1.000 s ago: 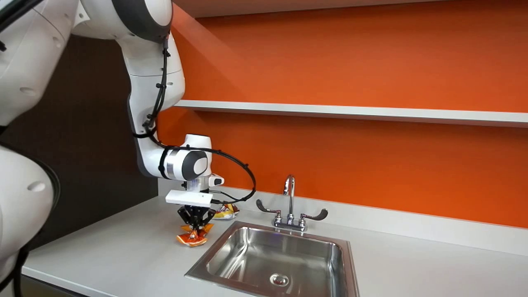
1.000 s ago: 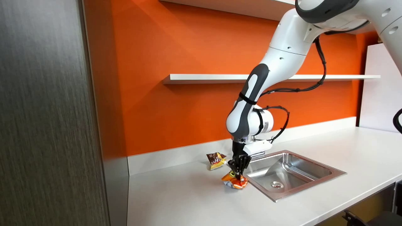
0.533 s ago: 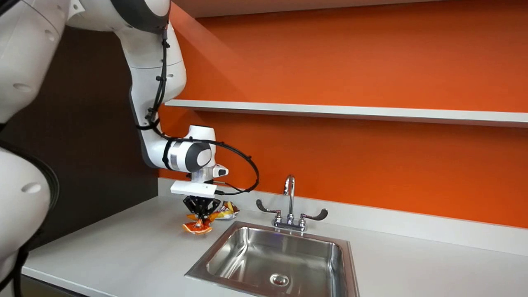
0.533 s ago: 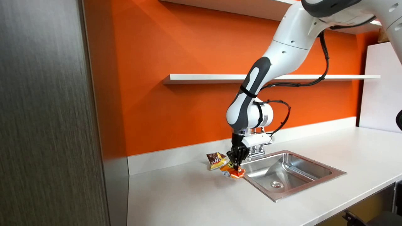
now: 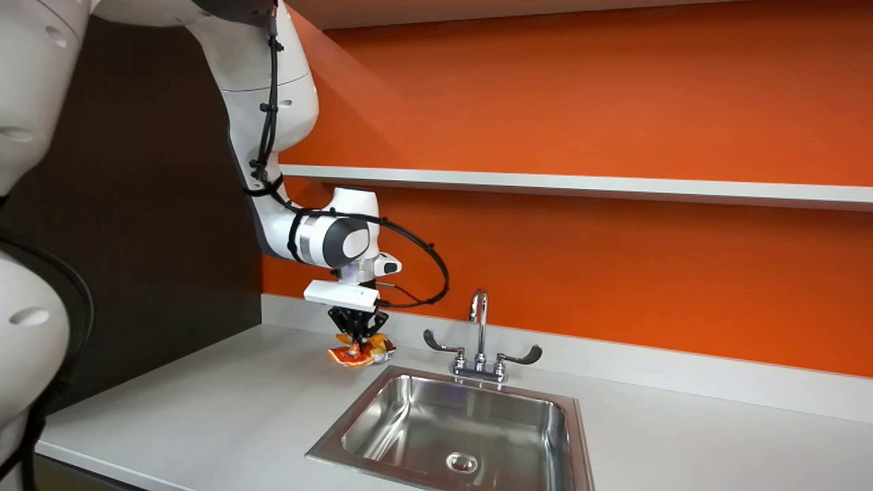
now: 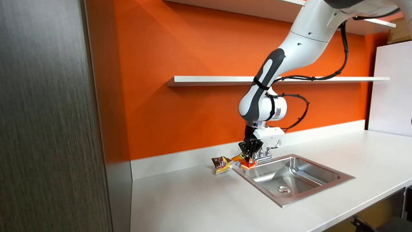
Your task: Put the orange package in the sink
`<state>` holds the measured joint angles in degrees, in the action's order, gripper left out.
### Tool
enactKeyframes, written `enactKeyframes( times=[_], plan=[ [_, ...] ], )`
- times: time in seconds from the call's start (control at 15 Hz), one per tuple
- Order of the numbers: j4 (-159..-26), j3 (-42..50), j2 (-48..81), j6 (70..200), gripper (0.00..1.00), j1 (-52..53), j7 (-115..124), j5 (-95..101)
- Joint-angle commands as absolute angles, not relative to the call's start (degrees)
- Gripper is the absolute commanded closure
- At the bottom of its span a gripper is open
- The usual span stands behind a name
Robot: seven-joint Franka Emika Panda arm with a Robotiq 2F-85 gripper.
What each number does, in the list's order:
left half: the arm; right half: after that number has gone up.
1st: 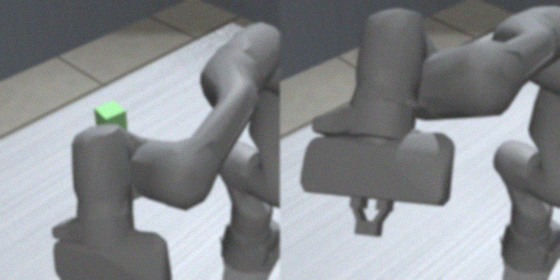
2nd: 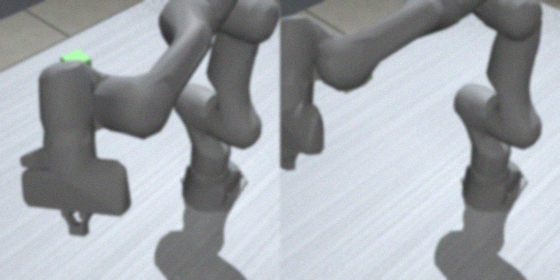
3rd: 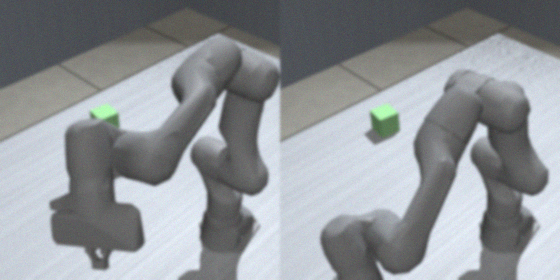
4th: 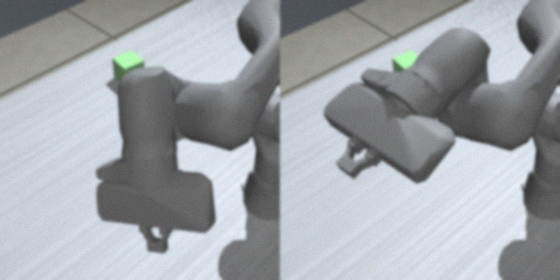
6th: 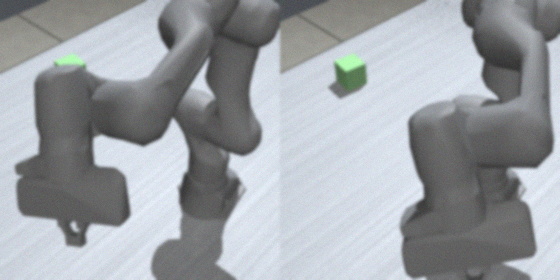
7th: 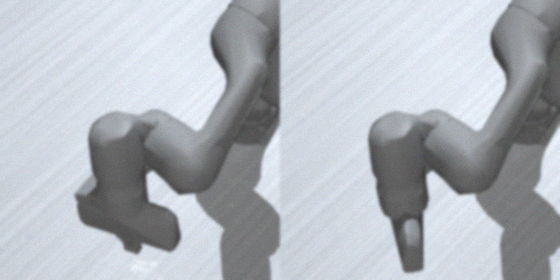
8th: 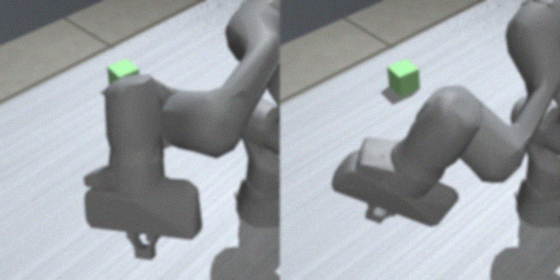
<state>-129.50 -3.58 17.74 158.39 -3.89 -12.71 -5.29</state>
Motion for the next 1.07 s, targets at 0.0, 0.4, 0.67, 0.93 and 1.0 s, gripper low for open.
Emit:
enactKeyframes(
  times=[0.0,0.4,0.67,0.93,1.0],
  plan=[
    [-130.4,-2.6,15.9,157.7,0.98,-7.6,-14.1,-7.0],
    [-129.5,1.1,17.5,158.3,0.98,-12.8,-14.8,-6.9],
    [-128.8,2.1,20.7,158.8,0.98,-15.1,-15.2,-7.1],
    [-127.9,1.7,25.8,159.4,0.98,-16.8,-15.6,-6.8],
    [-127.7,1.3,27.1,159.7,0.98,-17.2,-15.9,-7.0]
  ],
)
